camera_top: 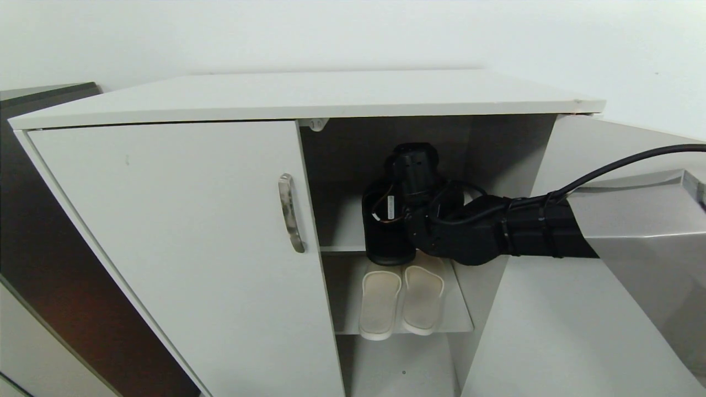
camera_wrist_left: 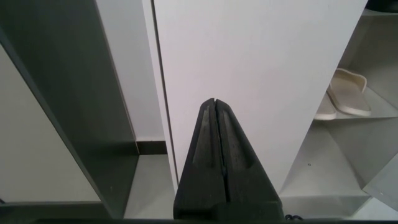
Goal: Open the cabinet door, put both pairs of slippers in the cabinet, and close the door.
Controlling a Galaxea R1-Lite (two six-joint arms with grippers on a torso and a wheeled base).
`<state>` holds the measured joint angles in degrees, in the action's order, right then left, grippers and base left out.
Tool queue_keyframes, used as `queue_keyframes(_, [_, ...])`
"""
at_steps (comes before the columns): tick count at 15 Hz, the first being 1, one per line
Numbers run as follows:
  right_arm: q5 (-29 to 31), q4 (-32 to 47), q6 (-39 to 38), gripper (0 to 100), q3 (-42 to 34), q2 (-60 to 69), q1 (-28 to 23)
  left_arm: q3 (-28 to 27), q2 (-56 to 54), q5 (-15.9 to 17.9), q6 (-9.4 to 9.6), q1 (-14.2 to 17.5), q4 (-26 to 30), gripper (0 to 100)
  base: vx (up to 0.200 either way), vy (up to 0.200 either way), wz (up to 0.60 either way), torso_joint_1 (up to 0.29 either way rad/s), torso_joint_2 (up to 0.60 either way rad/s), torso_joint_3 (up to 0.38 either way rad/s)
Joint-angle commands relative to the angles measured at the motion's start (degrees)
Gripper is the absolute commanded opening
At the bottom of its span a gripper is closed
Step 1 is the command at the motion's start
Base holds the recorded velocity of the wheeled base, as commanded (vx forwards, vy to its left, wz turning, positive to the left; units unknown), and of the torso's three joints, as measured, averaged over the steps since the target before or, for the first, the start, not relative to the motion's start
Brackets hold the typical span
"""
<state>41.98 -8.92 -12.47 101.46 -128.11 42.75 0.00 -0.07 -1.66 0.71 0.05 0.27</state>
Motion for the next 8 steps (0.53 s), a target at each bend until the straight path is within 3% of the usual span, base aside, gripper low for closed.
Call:
queue_keyframes(1, [0.2,-0.1,-0.1,100,-2.1,1.8,0.6,0.0,0.1,0.0,0.0,0.0,0.0,0,0.0,0.0,0.0,0.0,0.0,0.0])
queue_keyframes(5, [2.0,-1.5,-0.4,100,-10.5,8.2,1.5,0.0,0.1,-0.1,0.0,0.0,0.0,0,0.0,0.0,0.0,0.0,0.0,0.0])
queue_keyframes(8, [2.0,-9.4,-0.1,100,-20.8,13.9,3.6,0.0,0.1,0.0,0.0,0.0,0.0,0,0.0,0.0,0.0,0.0,0.0,0.0])
